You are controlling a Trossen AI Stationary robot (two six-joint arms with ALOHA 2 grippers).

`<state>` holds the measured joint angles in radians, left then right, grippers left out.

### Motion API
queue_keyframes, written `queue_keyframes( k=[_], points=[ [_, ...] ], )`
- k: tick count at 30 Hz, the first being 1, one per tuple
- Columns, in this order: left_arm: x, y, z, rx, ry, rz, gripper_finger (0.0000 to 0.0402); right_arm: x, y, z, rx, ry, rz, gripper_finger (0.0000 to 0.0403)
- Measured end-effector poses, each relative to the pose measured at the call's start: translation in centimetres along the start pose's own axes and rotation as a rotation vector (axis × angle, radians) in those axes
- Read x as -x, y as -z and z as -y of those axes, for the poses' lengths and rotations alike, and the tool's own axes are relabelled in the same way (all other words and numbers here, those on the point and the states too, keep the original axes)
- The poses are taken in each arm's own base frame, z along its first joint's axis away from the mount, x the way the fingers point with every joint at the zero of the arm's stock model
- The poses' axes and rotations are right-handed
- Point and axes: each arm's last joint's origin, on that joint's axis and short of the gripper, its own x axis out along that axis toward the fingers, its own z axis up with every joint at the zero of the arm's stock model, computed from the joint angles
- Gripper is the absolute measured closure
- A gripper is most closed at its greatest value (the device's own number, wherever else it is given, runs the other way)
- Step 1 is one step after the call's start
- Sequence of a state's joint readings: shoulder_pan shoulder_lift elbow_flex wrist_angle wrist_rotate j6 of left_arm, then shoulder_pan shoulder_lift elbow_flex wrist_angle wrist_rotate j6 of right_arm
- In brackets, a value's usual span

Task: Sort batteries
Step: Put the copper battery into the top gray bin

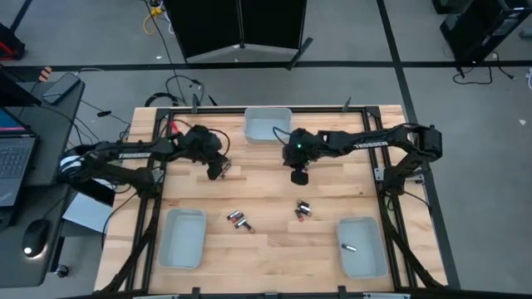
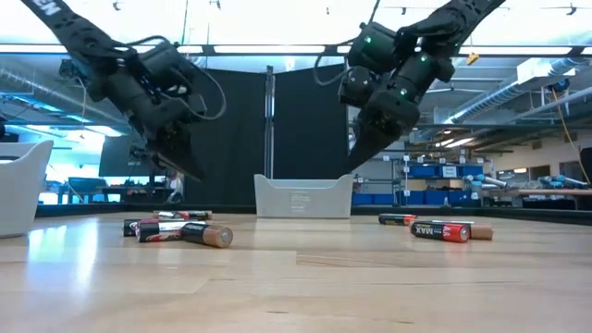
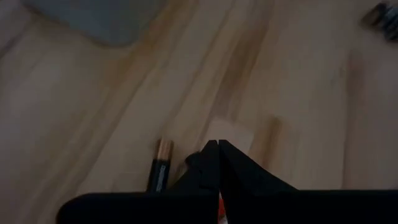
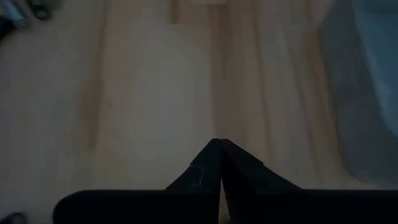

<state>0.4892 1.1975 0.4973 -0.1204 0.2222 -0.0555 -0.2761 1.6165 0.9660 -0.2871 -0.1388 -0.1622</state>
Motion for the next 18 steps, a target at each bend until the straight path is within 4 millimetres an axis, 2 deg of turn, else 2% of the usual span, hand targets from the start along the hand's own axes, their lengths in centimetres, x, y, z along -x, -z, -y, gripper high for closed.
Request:
queue_keyframes(
  k=[4,11,14,18],
  points=[
    [-0.1,-0.8,-0.2,0.077,0.003,-0.164,0.037,0.3,0.6,1.6,-0.178,-0.045,-0.018,0.0382],
    [0.6,-4.1,0.1,-0.026,-0.025,-0.109,0.0327,0.6,-0.6,1.7,-0.083,0.031,0.092,0.0373],
    [0.5,-4.2,0.0,-0.062,-0.086,-0.096,0.031,0.7,-0.9,1.7,-0.068,0.07,0.112,0.0369],
    [-0.5,-3.1,-0.8,-0.068,-0.19,-0.175,0.0294,0.5,-1.2,0.5,0.031,0.073,0.124,0.0361]
  ],
)
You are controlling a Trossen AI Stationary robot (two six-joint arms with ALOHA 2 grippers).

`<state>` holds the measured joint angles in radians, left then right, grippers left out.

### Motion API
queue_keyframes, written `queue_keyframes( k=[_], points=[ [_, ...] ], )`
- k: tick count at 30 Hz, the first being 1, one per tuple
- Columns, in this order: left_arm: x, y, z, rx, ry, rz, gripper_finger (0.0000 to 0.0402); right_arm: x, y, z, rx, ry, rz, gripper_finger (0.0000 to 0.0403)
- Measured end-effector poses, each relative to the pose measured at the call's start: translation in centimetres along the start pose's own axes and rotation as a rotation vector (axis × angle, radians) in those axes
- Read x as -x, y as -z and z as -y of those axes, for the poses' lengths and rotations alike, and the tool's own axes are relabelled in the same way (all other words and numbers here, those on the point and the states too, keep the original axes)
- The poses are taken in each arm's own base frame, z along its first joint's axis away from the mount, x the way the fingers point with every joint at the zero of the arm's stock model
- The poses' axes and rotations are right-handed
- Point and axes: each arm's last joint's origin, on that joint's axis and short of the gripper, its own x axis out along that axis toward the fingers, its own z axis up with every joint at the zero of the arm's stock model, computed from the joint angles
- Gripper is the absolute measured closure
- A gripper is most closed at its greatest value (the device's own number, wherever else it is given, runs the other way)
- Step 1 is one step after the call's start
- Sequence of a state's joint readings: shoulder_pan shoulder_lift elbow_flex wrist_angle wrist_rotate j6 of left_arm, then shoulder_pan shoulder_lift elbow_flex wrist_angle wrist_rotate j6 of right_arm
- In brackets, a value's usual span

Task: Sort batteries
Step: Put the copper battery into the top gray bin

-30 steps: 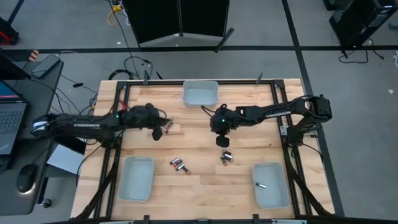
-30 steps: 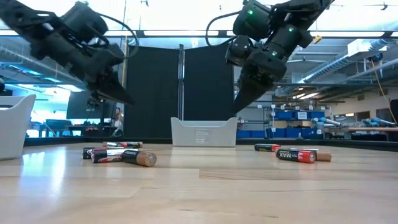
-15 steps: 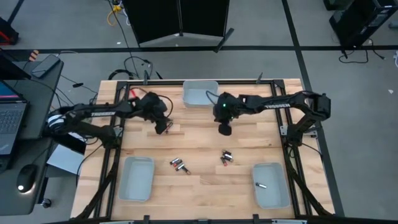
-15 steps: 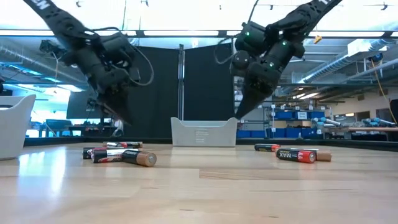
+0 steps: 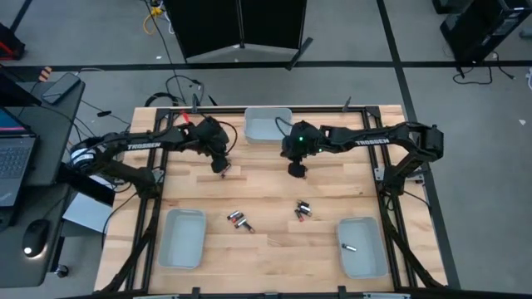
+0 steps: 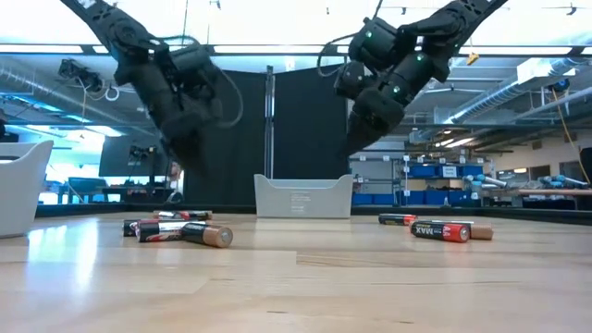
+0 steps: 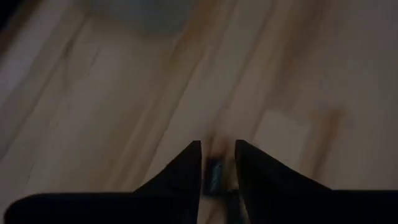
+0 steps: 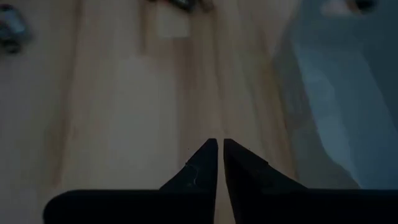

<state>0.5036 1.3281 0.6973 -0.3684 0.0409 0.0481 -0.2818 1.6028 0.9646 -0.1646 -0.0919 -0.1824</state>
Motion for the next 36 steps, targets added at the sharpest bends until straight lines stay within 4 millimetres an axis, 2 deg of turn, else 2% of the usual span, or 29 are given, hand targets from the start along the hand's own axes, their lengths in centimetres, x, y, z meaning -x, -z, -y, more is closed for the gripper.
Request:
queue_keyframes(
  k=[2,6,11,20,25,29,32,36],
  points=[
    [-0.5,0.4,-0.5,-0.015,-0.006,-0.044,0.0294,0.0,-0.6,-0.6,-0.007,-0.007,0.046,0.0357],
    [-1.8,1.0,-0.9,-0.051,0.095,-0.119,0.03,-0.1,-1.0,-1.7,-0.026,-0.028,0.073,0.0348],
    [-3.3,1.0,-1.3,-0.077,0.106,-0.166,0.0298,-0.1,-1.1,-2.6,-0.018,-0.033,0.07,0.0341],
    [-5.2,-0.6,-1.6,-0.082,0.098,-0.174,0.0266,-0.1,-1.1,-2.7,-0.012,-0.032,0.067,0.0341],
    [-6.7,-0.6,-1.7,-0.091,0.101,-0.22,0.0264,-0.1,-1.1,-2.6,0.005,-0.031,0.067,0.0342],
    [-7.0,-0.8,-1.8,-0.083,0.09,-0.232,0.0265,-0.1,-1.0,-2.6,0.014,-0.03,0.067,0.0343],
    [-6.9,-1.1,-1.8,-0.06,0.092,-0.235,0.0274,-0.1,-1.0,-2.6,0.015,-0.03,0.067,0.0342],
    [-6.8,-1.2,-1.8,-0.046,0.091,-0.249,0.0314,-0.1,-1.0,-2.6,0.016,-0.031,0.066,0.0343]
  ],
)
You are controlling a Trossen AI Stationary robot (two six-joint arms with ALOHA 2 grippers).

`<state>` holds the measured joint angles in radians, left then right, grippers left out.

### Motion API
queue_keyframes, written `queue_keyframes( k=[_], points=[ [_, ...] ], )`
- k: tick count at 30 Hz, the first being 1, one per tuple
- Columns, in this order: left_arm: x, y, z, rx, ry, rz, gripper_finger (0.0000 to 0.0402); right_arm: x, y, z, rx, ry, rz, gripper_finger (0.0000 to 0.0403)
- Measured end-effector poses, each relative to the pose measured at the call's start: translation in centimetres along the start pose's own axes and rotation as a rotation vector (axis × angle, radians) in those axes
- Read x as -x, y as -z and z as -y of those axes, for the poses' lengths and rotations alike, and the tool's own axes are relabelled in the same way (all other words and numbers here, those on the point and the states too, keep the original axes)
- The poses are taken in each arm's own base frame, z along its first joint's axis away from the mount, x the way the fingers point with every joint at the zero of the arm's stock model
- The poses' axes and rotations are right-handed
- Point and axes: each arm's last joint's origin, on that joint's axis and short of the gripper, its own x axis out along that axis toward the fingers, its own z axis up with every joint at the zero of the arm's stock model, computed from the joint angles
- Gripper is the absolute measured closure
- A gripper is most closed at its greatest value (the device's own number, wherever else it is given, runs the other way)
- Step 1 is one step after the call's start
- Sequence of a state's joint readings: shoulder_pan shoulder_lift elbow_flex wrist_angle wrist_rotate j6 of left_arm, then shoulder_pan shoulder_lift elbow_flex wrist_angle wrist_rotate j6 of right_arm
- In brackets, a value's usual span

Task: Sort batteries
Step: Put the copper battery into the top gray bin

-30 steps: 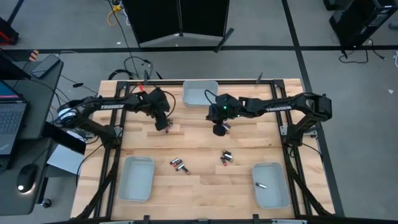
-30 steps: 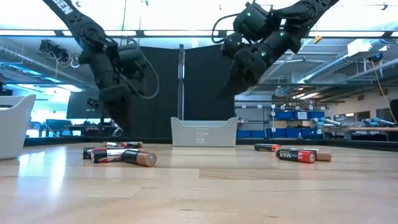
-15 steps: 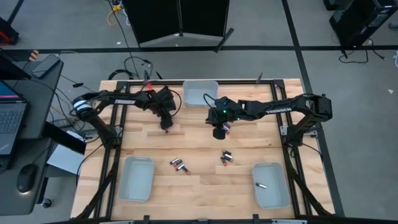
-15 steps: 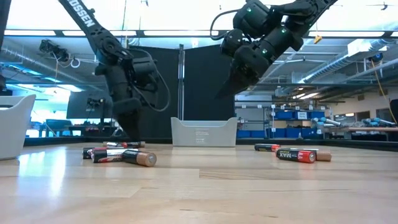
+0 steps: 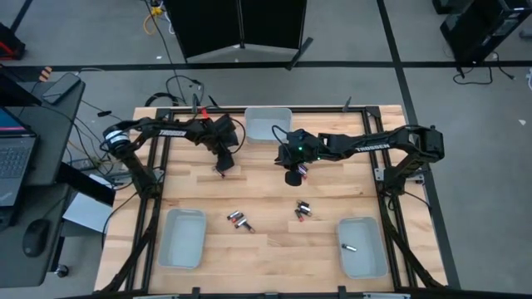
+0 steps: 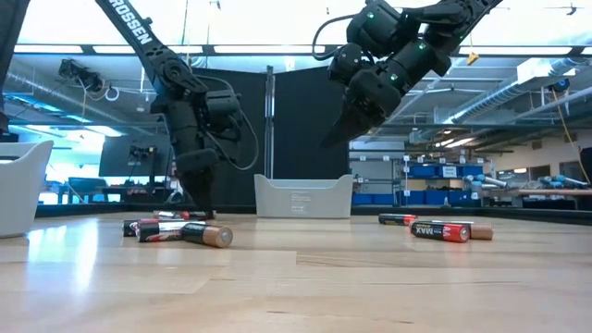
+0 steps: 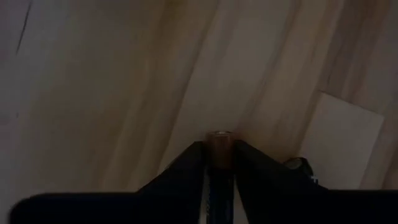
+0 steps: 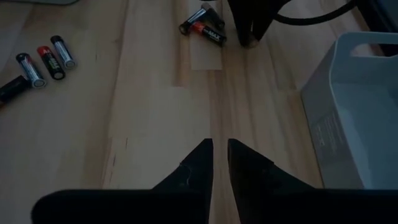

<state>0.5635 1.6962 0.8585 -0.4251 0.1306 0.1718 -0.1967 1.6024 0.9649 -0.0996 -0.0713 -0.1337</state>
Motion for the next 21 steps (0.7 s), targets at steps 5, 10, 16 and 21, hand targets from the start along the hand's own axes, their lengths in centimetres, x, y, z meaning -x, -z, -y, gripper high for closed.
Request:
queue_keyframes(
  k=[5,10,16,21],
  points=[
    [0.0,0.2,0.0,0.02,0.004,-0.015,0.0357,0.0,0.0,0.0,0.0,0.0,0.0,0.0348],
    [0.5,0.1,0.3,0.015,-0.013,-0.003,0.0357,0.0,0.0,0.0,0.0,0.0,0.0,0.0354],
    [3.3,-0.2,0.8,0.041,-0.045,0.098,0.0357,1.0,-0.3,-0.2,-0.005,-0.002,0.005,0.0361],
    [5.2,-0.6,1.7,0.026,-0.039,0.13,0.0357,3.2,-1.0,-0.9,0.0,-0.014,0.035,0.0363]
  ],
)
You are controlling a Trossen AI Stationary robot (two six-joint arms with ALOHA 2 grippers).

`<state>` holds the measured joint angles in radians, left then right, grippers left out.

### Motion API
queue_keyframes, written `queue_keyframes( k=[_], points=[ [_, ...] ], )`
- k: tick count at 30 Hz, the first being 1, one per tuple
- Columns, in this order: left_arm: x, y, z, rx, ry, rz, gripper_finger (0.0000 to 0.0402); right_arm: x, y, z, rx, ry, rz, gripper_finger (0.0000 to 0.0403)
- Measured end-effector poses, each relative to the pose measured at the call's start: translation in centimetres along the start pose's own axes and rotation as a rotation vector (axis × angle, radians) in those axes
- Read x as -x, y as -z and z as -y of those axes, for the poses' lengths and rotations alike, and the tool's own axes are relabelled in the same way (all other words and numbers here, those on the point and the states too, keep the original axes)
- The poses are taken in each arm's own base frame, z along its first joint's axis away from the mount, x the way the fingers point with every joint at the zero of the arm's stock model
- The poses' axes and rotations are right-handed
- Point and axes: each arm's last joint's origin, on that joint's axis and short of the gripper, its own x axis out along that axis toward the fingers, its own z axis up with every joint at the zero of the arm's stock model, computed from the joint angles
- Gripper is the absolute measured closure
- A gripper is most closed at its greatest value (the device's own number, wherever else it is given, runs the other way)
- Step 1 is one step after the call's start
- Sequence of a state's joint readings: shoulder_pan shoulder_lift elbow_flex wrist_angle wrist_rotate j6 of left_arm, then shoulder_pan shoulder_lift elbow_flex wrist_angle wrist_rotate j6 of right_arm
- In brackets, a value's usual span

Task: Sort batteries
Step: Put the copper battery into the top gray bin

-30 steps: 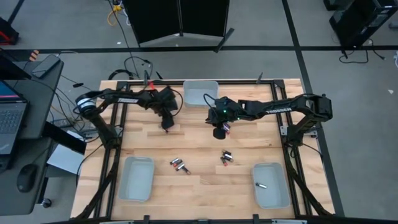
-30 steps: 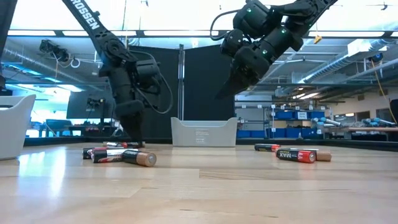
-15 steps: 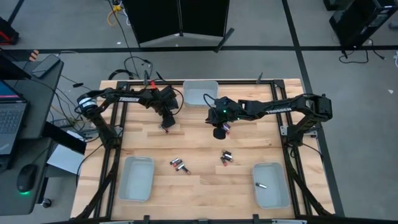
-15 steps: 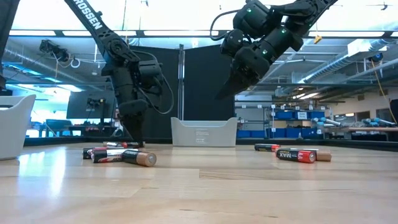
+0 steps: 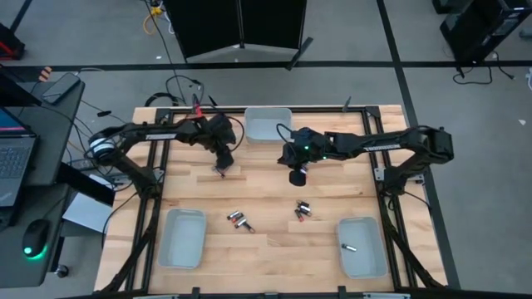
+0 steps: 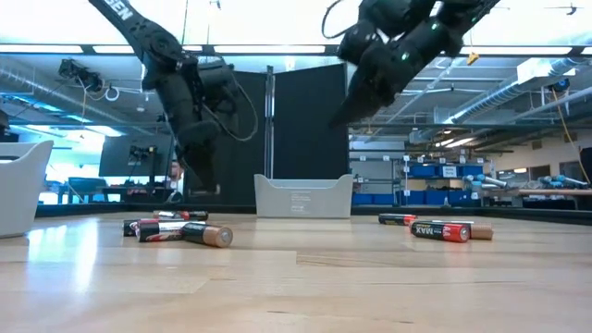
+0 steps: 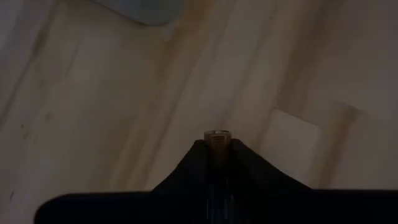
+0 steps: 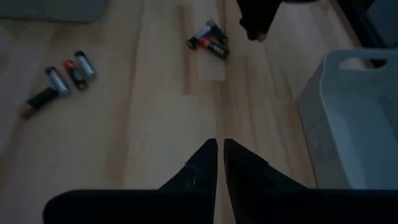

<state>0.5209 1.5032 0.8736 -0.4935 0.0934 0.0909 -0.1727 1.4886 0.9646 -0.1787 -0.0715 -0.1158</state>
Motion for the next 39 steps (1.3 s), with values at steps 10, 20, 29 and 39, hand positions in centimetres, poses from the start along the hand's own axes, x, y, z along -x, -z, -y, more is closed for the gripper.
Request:
queue_keyframes(
  k=[10,20,29,39],
  points=[
    [5.6,-7.7,0.3,-0.105,-0.006,0.15,0.0357,3.6,-0.4,-0.5,0.009,0.041,-0.003,0.037],
    [6.8,-14.9,-1.5,-0.21,-0.037,0.166,0.0357,3.6,0.8,-0.7,0.011,0.01,-0.071,0.0373],
    [0.8,-18.2,-3.0,-0.273,0.03,0.043,0.0357,3.1,4.3,-1.0,-0.069,0.005,-0.134,0.0375],
    [-5.6,-18.3,-4.5,-0.315,0.057,-0.068,0.0357,3.5,6.0,-1.2,-0.145,0.012,-0.084,0.038]
  ],
)
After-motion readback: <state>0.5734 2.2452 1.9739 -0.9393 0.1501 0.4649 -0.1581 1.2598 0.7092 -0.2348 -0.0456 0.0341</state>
